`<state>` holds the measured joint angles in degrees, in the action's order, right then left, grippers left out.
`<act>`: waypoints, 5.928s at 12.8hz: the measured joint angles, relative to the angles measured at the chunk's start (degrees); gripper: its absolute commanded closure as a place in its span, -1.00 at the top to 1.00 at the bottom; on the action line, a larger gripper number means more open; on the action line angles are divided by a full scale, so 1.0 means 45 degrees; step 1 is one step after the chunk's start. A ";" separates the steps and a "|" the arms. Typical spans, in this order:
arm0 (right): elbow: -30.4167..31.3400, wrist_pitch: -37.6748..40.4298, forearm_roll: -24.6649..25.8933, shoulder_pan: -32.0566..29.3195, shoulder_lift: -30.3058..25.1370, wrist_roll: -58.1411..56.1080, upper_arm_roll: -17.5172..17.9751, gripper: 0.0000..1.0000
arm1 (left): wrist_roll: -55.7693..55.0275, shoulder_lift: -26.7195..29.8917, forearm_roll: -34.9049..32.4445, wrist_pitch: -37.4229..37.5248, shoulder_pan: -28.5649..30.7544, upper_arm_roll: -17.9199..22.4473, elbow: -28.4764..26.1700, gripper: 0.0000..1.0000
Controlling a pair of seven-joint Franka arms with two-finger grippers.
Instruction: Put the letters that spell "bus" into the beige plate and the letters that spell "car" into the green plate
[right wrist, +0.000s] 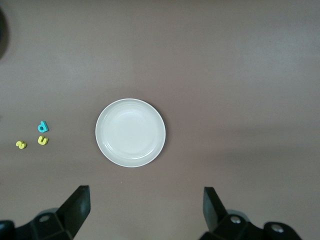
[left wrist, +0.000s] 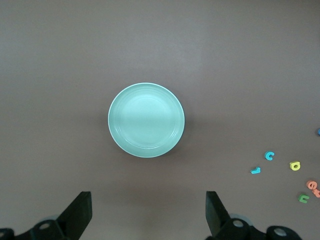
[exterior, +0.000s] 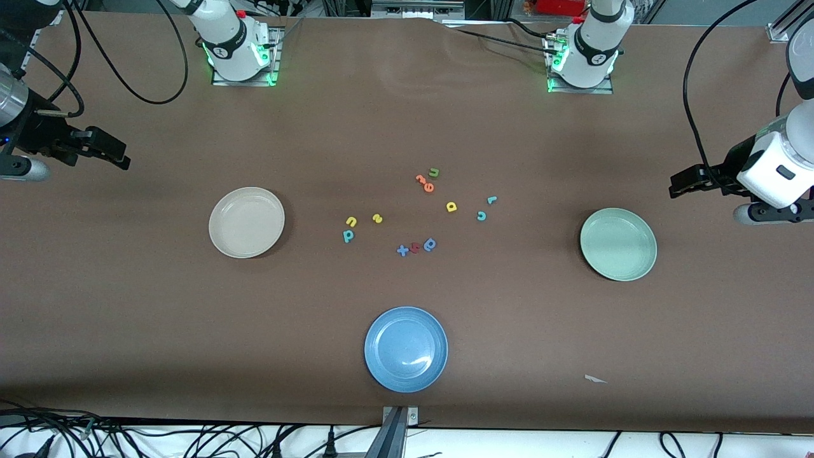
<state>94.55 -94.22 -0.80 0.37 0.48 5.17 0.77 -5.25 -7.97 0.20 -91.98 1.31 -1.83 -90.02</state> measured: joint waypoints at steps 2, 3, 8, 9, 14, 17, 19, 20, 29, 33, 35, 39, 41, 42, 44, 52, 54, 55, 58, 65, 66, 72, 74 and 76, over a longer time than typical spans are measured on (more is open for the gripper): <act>0.0000 0.0000 0.0013 0.0000 0.0000 0.0000 -0.0001 1.00 | 0.0000 -0.0006 0.0000 0.0000 0.0000 0.0000 0.0000 1.00; 0.0000 0.0000 0.0022 0.0000 0.0000 0.0000 -0.0001 1.00 | 0.0000 -0.0006 0.0000 0.0000 0.0000 0.0000 0.0000 1.00; 0.0000 0.0000 0.0044 0.0000 0.0000 0.0000 -0.0001 1.00 | -0.0046 -0.0013 0.0000 0.0000 -0.0016 -0.0001 0.0000 1.00; 0.0000 0.0000 0.0045 0.0000 0.0000 0.0000 -0.0001 1.00 | -0.0055 -0.0014 0.0000 0.0000 -0.0017 -0.0001 0.0000 1.00; 0.0000 0.0000 0.0048 0.0000 0.0000 0.0000 -0.0001 1.00 | -0.0071 -0.0024 0.0000 0.0000 -0.0017 -0.0012 0.0000 1.00; 0.0000 0.0000 0.0049 0.0000 0.0000 0.0000 -0.0001 1.00 | -0.0075 -0.0030 0.0000 0.0000 -0.0018 -0.0020 0.0000 1.00; 0.0000 0.0000 0.0050 0.0000 0.0000 0.0000 -0.0001 1.00 | -0.0076 -0.0049 0.0000 0.0000 -0.0020 -0.0028 0.0000 1.00; 0.0000 0.0000 0.0050 0.0000 0.0000 0.0000 -0.0001 1.00 | -0.0076 -0.0070 0.0000 0.0000 -0.0021 -0.0034 0.0000 1.00; 0.0000 0.0010 0.0050 0.0000 0.0005 -0.0001 -0.0001 1.00 | -0.0076 -0.0152 0.0000 0.0000 -0.0022 -0.0055 0.0000 1.00; 0.0000 0.0010 0.0050 0.0000 0.0006 -0.0001 -0.0001 1.00 | -0.0077 -0.0220 0.0009 0.0001 -0.0105 -0.0091 -0.0001 1.00; 0.0000 0.0011 0.0050 0.0000 0.0006 -0.0001 -0.0001 1.00 | -0.0077 -0.0329 0.0011 0.0001 -0.0237 -0.0121 -0.0001 1.00; 0.0001 0.0014 0.0051 0.0000 0.0007 -0.0001 -0.0001 1.00 | -0.0763 -0.0642 0.0021 0.0001 -0.0817 -0.0135 -0.0026 1.00; 0.0001 0.0016 0.0052 0.0000 0.0009 -0.0001 -0.0001 1.00 | -0.1405 -0.0956 0.0042 -0.0026 -0.1329 -0.0146 -0.0030 1.00; 0.0001 0.0020 0.0053 0.0005 0.0010 -0.0001 0.0005 1.00 | -0.1744 -0.1138 0.0215 -0.0079 -0.1551 -0.0152 -0.0031 1.00; 0.0002 0.0086 0.0054 0.0152 0.0013 -0.0005 0.0108 1.00 | -0.2536 -0.1625 0.0965 -0.0568 -0.1919 -0.0160 -0.0061 1.00; 0.0392 -0.0057 0.0055 0.2706 0.2387 0.0049 0.0442 1.00 | -0.5541 -0.2648 0.1471 -0.5582 -0.3975 -0.0232 -0.3205 1.00; 0.0392 -0.1173 0.0055 0.3525 0.3412 0.0226 0.0465 1.00 | -0.6134 -0.2684 0.1471 -0.7438 -0.4600 -0.0246 -0.4645 1.00; 0.0392 -0.1846 0.0053 0.3757 0.3836 0.0450 0.0467 0.99 | -0.6352 -0.2699 0.1472 -0.8457 -0.4858 -0.0253 -0.5389 1.00; 0.0401 -0.4516 0.0036 0.4262 0.5222 0.1603 0.0483 0.68 | -0.6825 -0.2811 0.1472 -1.0985 -0.5421 -0.0266 -0.7255 0.96; 0.0322 -0.8689 0.0034 0.6052 0.8196 0.3808 0.0490 0.19 | -0.7343 -0.3772 0.1472 -1.1984 -0.5945 -0.0279 -0.7709 0.30; 0.0321 -0.8720 0.0034 0.6151 0.8262 0.4026 0.0488 0.19 | -0.7370 -0.3797 0.1532 -1.1984 -0.5946 -0.0305 -0.7713 0.26; 0.0321 -0.9321 0.0034 0.6564 0.8919 0.4589 0.0486 0.13 | -0.7487 -0.3966 0.2497 -1.1985 -0.6020 -0.0399 -0.7715 0.11; 0.0321 -0.9457 0.0034 0.6568 0.9054 0.4610 0.0478 -0.17 | -0.7563 -0.4106 0.2498 -1.1985 -0.6021 -0.0404 -0.7712 0.05; 0.0320 -0.9459 0.0034 0.6568 0.9126 0.4611 0.0468 -0.57 | -0.7643 -0.4118 0.2499 -1.1985 -0.6027 -0.0412 -0.7697 -0.02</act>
<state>95.99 -136.79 -0.64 29.93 41.55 25.92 2.87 -39.65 -26.50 11.44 -145.91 -25.82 -3.69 -124.65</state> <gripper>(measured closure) 0.533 0.463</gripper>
